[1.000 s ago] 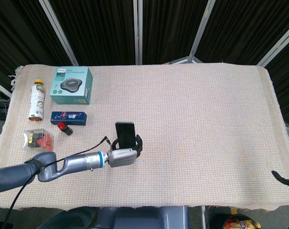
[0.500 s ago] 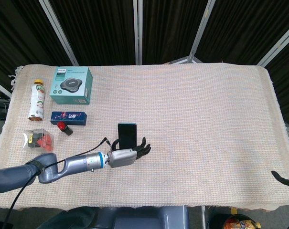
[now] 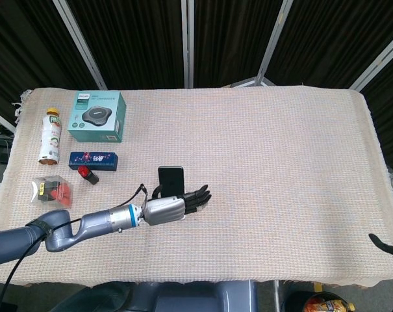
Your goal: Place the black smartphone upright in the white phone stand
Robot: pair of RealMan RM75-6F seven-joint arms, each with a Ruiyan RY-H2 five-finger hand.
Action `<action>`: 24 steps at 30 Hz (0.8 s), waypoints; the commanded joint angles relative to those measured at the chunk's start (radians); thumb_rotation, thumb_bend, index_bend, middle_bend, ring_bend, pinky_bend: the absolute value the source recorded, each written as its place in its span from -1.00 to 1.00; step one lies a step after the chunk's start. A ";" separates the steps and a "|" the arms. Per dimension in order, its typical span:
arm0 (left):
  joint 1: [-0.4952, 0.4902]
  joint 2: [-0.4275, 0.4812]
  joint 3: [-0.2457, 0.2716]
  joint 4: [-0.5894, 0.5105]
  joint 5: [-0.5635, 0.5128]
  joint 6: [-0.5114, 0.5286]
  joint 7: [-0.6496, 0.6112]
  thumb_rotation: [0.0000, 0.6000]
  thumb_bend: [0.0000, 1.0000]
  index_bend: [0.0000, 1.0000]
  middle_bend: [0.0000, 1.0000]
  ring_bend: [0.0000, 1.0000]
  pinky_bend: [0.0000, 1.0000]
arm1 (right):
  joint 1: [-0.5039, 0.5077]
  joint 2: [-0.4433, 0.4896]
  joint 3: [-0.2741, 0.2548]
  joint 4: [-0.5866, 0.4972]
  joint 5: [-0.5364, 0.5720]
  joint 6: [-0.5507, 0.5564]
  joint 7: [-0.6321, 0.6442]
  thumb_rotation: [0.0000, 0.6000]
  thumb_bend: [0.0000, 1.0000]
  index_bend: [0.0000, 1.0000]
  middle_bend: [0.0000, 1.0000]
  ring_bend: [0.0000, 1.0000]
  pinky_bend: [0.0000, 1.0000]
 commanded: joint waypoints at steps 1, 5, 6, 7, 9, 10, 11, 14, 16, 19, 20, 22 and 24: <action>0.145 0.043 -0.104 -0.044 -0.160 0.275 -0.152 1.00 -1.00 -1.00 -1.00 -1.00 -0.95 | -0.006 0.003 -0.005 -0.004 -0.016 0.010 0.003 1.00 -1.00 -1.00 -1.00 -1.00 -1.00; 0.265 0.058 -0.130 -0.101 -0.310 0.408 -0.309 1.00 -1.00 -1.00 -1.00 -1.00 -0.95 | -0.009 0.004 -0.010 -0.006 -0.030 0.016 0.001 1.00 -1.00 -1.00 -1.00 -1.00 -1.00; 0.287 0.063 -0.131 -0.116 -0.338 0.424 -0.338 1.00 -1.00 -1.00 -1.00 -1.00 -0.95 | -0.010 0.004 -0.010 -0.006 -0.031 0.017 0.001 1.00 -1.00 -1.00 -1.00 -1.00 -1.00; 0.330 0.078 -0.130 -0.148 -0.392 0.449 -0.392 1.00 -1.00 -1.00 -1.00 -1.00 -0.97 | -0.010 0.003 -0.011 -0.008 -0.035 0.018 -0.002 1.00 -1.00 -1.00 -1.00 -1.00 -1.00; 0.410 0.128 -0.110 -0.215 -0.477 0.479 -0.472 1.00 -1.00 -1.00 -1.00 -1.00 -1.00 | -0.010 0.002 -0.013 -0.011 -0.039 0.020 -0.010 1.00 -1.00 -1.00 -1.00 -1.00 -1.00; 0.440 0.152 -0.099 -0.245 -0.509 0.484 -0.495 1.00 -1.00 -1.00 -1.00 -1.00 -1.00 | -0.011 0.001 -0.013 -0.013 -0.041 0.020 -0.013 1.00 -1.00 -1.00 -1.00 -1.00 -1.00; 0.472 0.175 -0.086 -0.276 -0.544 0.488 -0.516 1.00 -1.00 -1.00 -1.00 -1.00 -1.00 | -0.011 0.000 -0.014 -0.014 -0.042 0.020 -0.016 1.00 -1.00 -1.00 -1.00 -1.00 -1.00; 0.555 0.240 -0.038 -0.353 -0.620 0.491 -0.590 1.00 -1.00 -1.00 -1.00 -1.00 -1.00 | -0.008 -0.003 -0.015 -0.019 -0.042 0.015 -0.027 1.00 -1.00 -1.00 -1.00 -1.00 -1.00; 0.609 0.278 0.004 -0.371 -0.626 0.502 -0.655 1.00 -1.00 -1.00 -1.00 -1.00 -1.00 | -0.005 -0.006 -0.016 -0.024 -0.041 0.011 -0.037 1.00 -1.00 -1.00 -1.00 -1.00 -1.00; 0.679 0.296 0.058 -0.353 -0.588 0.548 -0.721 1.00 -1.00 -1.00 -1.00 -1.00 -1.00 | -0.001 -0.012 -0.014 -0.030 -0.039 0.008 -0.055 1.00 -1.00 -1.00 -1.00 -1.00 -1.00; 0.695 0.297 0.072 -0.348 -0.577 0.557 -0.741 1.00 -1.00 -1.00 -1.00 -1.00 -1.00 | 0.000 -0.014 -0.014 -0.031 -0.038 0.006 -0.059 1.00 -1.00 -1.00 -1.00 -1.00 -1.00; 0.720 0.301 0.092 -0.342 -0.566 0.564 -0.776 1.00 -1.00 -1.00 -1.00 -1.00 -1.00 | 0.004 -0.017 -0.013 -0.032 -0.034 0.000 -0.065 1.00 -1.00 -1.00 -1.00 -1.00 -1.00; 0.733 0.302 0.098 -0.331 -0.561 0.565 -0.792 1.00 -1.00 -1.00 -1.00 -1.00 -1.00 | 0.007 -0.018 -0.012 -0.031 -0.032 -0.005 -0.067 1.00 -1.00 -1.00 -1.00 -1.00 -1.00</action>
